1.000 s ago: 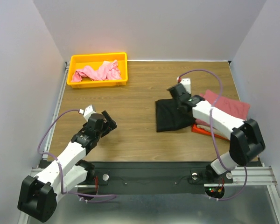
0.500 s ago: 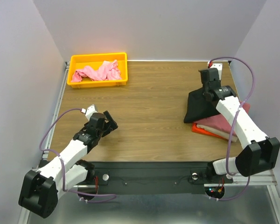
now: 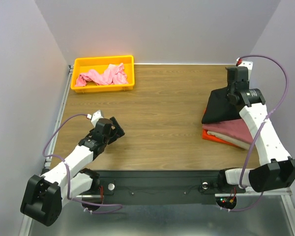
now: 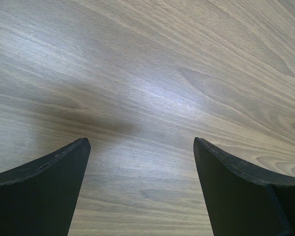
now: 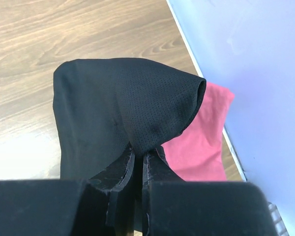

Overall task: Fold and stack the t-shirts
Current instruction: Neatly place the folded tshirt to the corner

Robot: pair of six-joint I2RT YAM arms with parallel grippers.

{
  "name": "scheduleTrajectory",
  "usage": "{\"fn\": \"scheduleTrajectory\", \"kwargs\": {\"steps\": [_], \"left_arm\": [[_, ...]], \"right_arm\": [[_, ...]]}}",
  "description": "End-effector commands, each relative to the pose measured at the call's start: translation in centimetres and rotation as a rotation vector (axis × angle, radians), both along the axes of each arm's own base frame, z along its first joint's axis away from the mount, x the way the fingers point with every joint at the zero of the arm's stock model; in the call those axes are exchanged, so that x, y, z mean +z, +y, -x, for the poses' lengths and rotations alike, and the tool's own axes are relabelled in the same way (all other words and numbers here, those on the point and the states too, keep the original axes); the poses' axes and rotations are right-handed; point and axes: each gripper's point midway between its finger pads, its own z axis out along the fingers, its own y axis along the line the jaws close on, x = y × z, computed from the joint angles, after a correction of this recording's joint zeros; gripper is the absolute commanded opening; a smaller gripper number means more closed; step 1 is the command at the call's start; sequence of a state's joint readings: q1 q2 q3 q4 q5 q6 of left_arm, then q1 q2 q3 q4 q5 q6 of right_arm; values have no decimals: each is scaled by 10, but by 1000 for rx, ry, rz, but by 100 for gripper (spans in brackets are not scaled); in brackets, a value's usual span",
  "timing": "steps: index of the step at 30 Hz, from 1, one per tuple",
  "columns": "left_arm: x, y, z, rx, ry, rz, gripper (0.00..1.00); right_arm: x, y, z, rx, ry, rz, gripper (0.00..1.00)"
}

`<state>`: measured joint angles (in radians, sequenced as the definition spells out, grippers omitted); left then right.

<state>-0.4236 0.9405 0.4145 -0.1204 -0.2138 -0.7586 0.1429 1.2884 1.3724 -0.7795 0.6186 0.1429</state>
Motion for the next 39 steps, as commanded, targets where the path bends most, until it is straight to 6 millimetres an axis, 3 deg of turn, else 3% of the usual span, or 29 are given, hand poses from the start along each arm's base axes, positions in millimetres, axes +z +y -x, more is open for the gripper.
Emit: {"fn": "scheduleTrajectory", "kwargs": {"steps": [1, 8, 13, 14, 15, 17, 18, 19, 22, 26, 29, 31, 32, 34, 35, 36, 37, 38, 39], "left_arm": [[12, -2, -11, -1, -44, 5, 98], [8, -6, -12, -21, -28, 9, 98], [4, -5, -12, -20, -12, 1, 99], [4, -5, -12, -20, -12, 1, 99], [3, -6, -12, -21, -10, 4, 98], [4, -6, -13, -26, -10, 1, 98], [3, -6, -12, -25, -7, 1, 98], [4, -6, -12, -26, -7, 0, 99], [7, -5, -12, -20, -11, -3, 98], [14, -3, -13, -8, -28, 1, 99], [22, -1, -14, 16, -45, 12, 99], [31, -3, -16, 23, -62, 32, 98], [34, -4, -17, 23, -69, 42, 98], [44, -11, -19, 5, -86, 75, 98], [47, -13, -19, -1, -91, 85, 98], [51, -14, -20, -6, -98, 93, 98], [54, -16, -20, -9, -105, 100, 98], [60, -15, -22, -6, -117, 100, 98], [60, -13, -21, 1, -106, 90, 98]], "right_arm": [[-2, -8, 8, -35, 4, -17, 0], [-47, -47, 14, -204, 171, 55, 0], [-57, -81, 25, -348, 219, 130, 6], [-58, -87, 26, -366, 224, 135, 24], [-57, -89, 27, -378, 227, 145, 27], [-57, -94, 28, -402, 239, 172, 45], [-59, -97, 29, -419, 251, 190, 89], [-58, -98, 28, -433, 246, 196, 100], [-57, -94, 23, -440, 205, 148, 100], [-42, -65, 2, -325, 81, -57, 100], [-24, -26, -14, -117, -38, -235, 100], [-23, 9, -24, 53, -90, -365, 100], [-11, 33, -21, 162, -139, -452, 100], [-17, 58, -19, 265, -181, -549, 100], [-6, 72, -12, 346, -227, -583, 100], [-7, 90, -6, 428, -236, -651, 100], [-1, 96, -7, 467, -285, -663, 100], [-20, 101, 0, 478, -254, -689, 100], [-19, 106, 6, 496, -264, -710, 100]]}}
